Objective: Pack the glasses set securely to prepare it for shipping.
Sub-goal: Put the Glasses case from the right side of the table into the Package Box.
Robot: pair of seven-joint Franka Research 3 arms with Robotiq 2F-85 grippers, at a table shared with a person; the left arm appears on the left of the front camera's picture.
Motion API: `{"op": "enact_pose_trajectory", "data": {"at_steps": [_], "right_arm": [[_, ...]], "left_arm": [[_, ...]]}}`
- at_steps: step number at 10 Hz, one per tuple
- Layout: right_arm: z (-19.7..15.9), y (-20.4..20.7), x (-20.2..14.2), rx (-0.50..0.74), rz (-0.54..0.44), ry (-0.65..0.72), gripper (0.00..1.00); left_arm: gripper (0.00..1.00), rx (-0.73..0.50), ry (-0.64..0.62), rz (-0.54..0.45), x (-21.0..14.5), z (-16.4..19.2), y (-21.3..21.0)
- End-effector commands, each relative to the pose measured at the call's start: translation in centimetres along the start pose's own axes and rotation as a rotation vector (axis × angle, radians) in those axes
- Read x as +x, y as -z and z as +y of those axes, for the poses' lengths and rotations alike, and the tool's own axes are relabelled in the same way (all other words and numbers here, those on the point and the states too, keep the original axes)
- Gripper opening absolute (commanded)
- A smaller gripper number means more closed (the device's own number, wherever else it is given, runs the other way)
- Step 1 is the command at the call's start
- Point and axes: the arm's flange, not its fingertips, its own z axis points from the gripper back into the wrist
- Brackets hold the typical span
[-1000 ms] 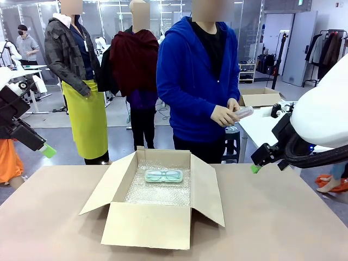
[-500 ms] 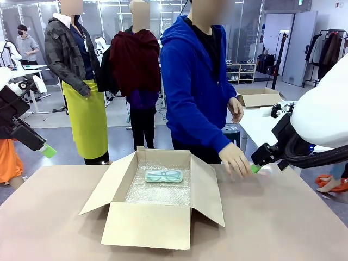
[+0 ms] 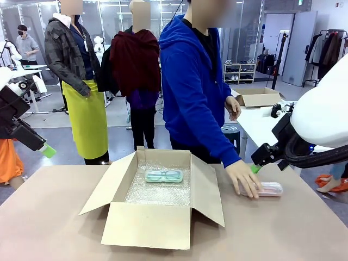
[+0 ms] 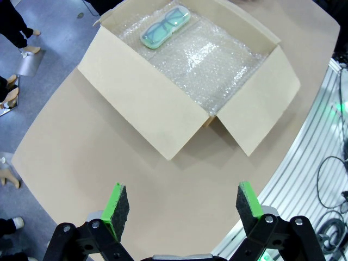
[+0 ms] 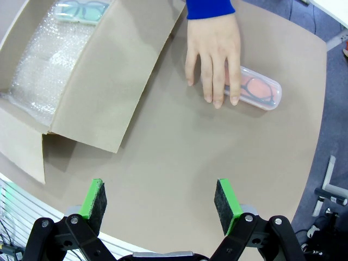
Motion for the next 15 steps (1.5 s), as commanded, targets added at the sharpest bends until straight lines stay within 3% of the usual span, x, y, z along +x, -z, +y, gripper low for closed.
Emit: {"op": "enact_pose_trajectory", "data": {"at_steps": [1, 6, 8, 13, 14, 15], "right_arm": [[0.1, 0.1, 0.0, -0.002, -0.003, 0.005, 1.00], [0.0, 0.0, 0.0, 0.000, 0.000, 0.000, 1.00], [-2.6, 0.4, 4.0, -0.112, 0.040, 0.032, 1.00], [-9.1, 4.4, 11.7, -0.115, 0.131, 0.089, 1.00], [-9.8, 4.7, 12.6, -0.120, 0.123, -0.002, 1.00], [-10.7, 5.2, 13.5, -0.053, 0.177, -0.172, 1.00]], "left_arm": [[1.00, -0.009, 0.010, -0.010, 0.0, 0.1, -0.3], [1.00, -0.009, 0.010, -0.010, 0.0, 0.1, -0.3], [1.00, -0.009, 0.010, -0.010, 0.0, 0.1, -0.3], [1.00, -0.009, 0.010, -0.010, 0.0, 0.1, -0.3], [1.00, -0.009, 0.010, -0.010, 0.0, 0.1, -0.3], [1.00, -0.009, 0.010, -0.010, 0.0, 0.1, -0.3]]}}
